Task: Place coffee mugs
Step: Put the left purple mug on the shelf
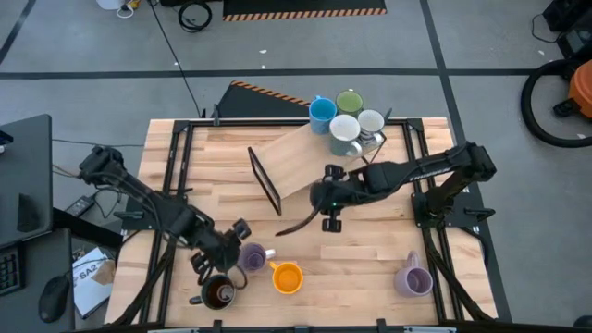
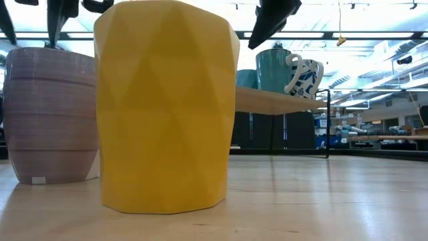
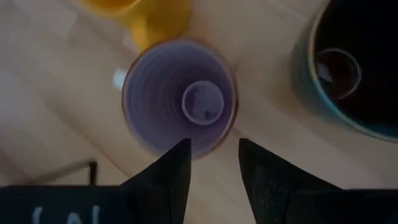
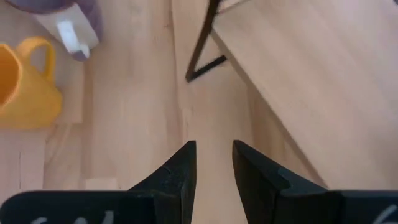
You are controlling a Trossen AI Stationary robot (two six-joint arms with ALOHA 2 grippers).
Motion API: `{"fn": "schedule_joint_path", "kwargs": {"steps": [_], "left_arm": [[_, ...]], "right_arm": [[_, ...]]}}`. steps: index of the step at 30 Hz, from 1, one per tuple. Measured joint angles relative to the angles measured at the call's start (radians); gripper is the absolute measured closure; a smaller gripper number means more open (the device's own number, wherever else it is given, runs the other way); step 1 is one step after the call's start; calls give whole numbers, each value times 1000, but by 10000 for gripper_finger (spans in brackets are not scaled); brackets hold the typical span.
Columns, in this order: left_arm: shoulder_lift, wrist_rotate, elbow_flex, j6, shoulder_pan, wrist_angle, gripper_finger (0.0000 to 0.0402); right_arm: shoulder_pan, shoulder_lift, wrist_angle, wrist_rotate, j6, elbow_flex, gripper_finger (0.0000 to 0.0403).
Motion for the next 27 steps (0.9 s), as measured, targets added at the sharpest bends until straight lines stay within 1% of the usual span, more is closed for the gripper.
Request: {"fn": "schedule_joint_path", "kwargs": {"steps": [4,8,12,16,19,23,27], "left_arm": [[37,-43,0,66,-46,42,260],[81,-54,0,119,-72,66,260],[146,-55,0,156,-72,77,260],[208,-87,0,169,-69,92,260],[244,-82,0,177,-63,89,262],[263,-53,1,189,-58,80,287],[266,-45,0,185,-47,77,341]], "right_arm": [[26,0,46,21,11,-43,293],[41,0,87,22,26,-64,293],[53,0,112,22,35,-64,293],[66,0,136,22,36,-64,293],[74,0,141,22,38,-64,293],[82,0,141,22,56,-64,293],[91,0,141,23,63,-64,293]]}}
